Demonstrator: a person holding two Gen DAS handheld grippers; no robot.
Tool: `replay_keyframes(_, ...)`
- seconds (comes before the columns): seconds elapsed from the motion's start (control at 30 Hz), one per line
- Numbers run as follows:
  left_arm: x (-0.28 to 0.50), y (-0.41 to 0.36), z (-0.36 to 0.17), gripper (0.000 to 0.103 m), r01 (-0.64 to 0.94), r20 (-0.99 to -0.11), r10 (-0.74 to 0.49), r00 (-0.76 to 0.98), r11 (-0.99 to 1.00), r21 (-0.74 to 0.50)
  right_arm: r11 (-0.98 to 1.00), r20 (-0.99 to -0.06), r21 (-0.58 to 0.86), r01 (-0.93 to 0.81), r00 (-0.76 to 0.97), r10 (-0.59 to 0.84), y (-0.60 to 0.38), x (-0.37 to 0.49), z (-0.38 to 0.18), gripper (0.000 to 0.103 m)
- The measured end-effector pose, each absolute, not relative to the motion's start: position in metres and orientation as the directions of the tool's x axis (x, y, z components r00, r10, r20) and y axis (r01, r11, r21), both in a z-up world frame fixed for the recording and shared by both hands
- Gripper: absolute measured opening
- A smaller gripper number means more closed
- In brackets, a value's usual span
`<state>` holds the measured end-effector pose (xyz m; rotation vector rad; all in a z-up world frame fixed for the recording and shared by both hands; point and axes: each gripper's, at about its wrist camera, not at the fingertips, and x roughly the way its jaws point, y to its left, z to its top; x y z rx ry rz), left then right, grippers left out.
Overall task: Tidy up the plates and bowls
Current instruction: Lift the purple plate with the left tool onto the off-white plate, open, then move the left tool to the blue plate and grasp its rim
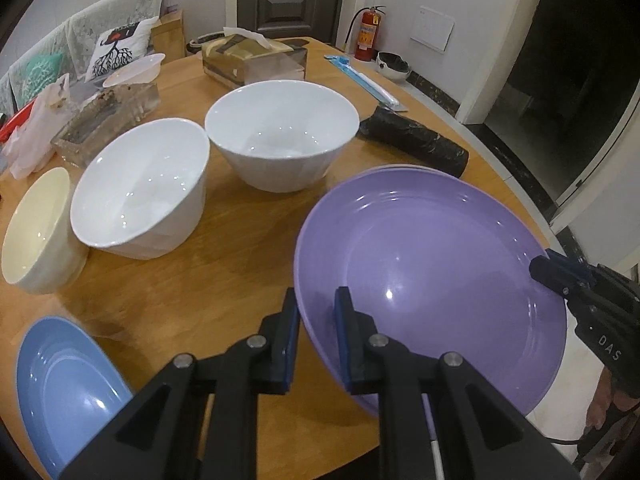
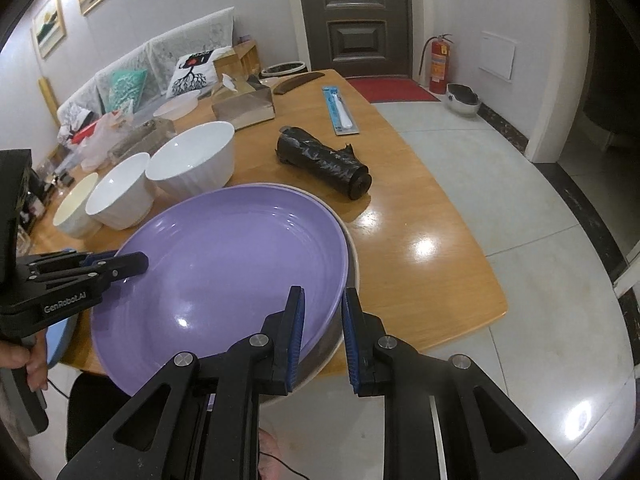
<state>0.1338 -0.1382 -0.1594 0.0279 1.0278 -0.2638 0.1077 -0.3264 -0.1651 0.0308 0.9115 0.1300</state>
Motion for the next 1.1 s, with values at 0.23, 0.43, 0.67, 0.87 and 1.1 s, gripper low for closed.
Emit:
replay_keyframes(0.23, 0.136, -0.145, -0.163, 0.017, 0.234, -0.852, -0.175, 0.493, 0.97, -0.064, 0.993, -0.799, 0.077, -0.092, 0.59, 0.117, -0.322, 0.11, -0.171, 0.014)
replay_keyframes(0.43, 0.138, -0.147, -0.165, 0.017, 0.238, -0.855, -0.167, 0.49, 0.97, -0.053, 0.994, -0.807, 0.069, -0.09, 0.581, 0.109, -0.321, 0.115, -0.177, 0.016)
replay_keyframes(0.67, 0.139, -0.148, -0.166, 0.018, 0.242, -0.855, -0.164, 0.492, 0.969, -0.047, 0.994, -0.813, 0.061, -0.089, 0.573, 0.101, -0.319, 0.116, -0.178, 0.017)
replay_keyframes(0.87, 0.134, -0.139, -0.152, 0.021, 0.244, -0.832, -0.22, 0.509, 0.964, -0.106, 0.995, -0.799, 0.022, -0.096, 0.597, 0.076, -0.315, 0.112, -0.169, 0.03)
replay_keyframes(1.1, 0.123, -0.108, -0.118, 0.025, 0.217, -0.782, -0.265, 0.565, 0.961, -0.169, 0.989, -0.772, -0.002, -0.148, 0.629, 0.092, -0.298, 0.108, -0.147, 0.04)
